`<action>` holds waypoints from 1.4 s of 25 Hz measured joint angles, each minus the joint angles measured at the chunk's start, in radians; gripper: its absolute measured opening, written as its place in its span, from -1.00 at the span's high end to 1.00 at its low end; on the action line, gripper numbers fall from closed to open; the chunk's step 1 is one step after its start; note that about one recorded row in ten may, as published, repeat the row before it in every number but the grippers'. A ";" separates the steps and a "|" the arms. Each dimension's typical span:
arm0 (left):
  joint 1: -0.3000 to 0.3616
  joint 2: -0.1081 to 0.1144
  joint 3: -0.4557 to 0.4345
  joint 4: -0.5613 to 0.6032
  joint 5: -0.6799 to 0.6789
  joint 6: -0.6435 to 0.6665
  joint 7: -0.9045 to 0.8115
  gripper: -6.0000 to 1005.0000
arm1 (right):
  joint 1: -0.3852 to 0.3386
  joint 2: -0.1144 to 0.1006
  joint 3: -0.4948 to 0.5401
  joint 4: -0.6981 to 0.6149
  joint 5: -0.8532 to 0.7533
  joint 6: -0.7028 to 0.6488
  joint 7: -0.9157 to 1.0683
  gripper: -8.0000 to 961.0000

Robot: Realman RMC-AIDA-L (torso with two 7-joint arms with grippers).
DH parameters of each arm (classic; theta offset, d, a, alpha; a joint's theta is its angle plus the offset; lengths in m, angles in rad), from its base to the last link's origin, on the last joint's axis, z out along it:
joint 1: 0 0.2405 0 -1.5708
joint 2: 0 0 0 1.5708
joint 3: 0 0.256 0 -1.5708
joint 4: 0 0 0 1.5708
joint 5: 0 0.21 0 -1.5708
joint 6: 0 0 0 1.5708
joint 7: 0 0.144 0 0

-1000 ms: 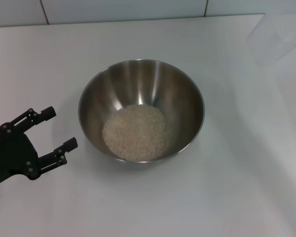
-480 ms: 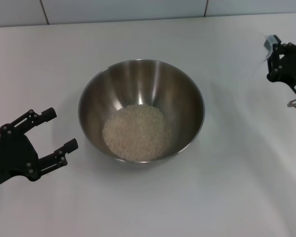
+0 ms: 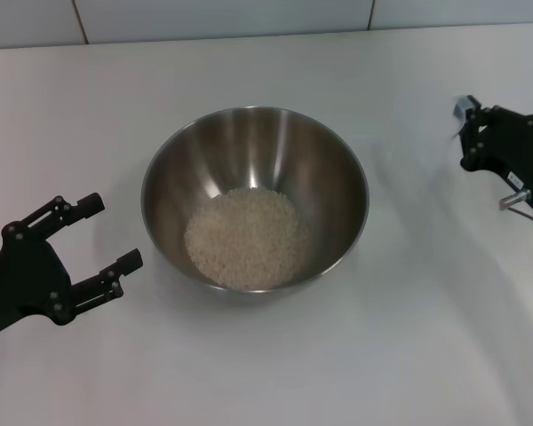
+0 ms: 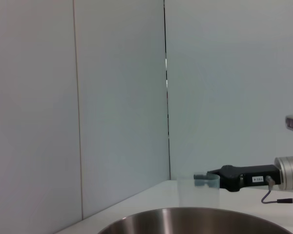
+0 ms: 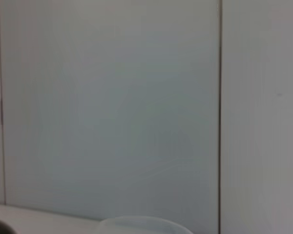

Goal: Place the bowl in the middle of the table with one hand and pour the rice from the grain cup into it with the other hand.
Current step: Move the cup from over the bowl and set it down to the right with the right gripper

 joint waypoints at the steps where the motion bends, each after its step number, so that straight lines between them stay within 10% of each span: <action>1: 0.000 0.000 0.000 0.000 0.000 0.000 0.000 -0.61 | 0.003 0.001 -0.007 0.001 0.000 0.009 0.000 0.86; 35: 0.004 -0.001 -0.007 -0.001 -0.006 0.001 0.000 -0.61 | 0.033 0.001 -0.029 0.028 -0.001 0.079 0.012 0.65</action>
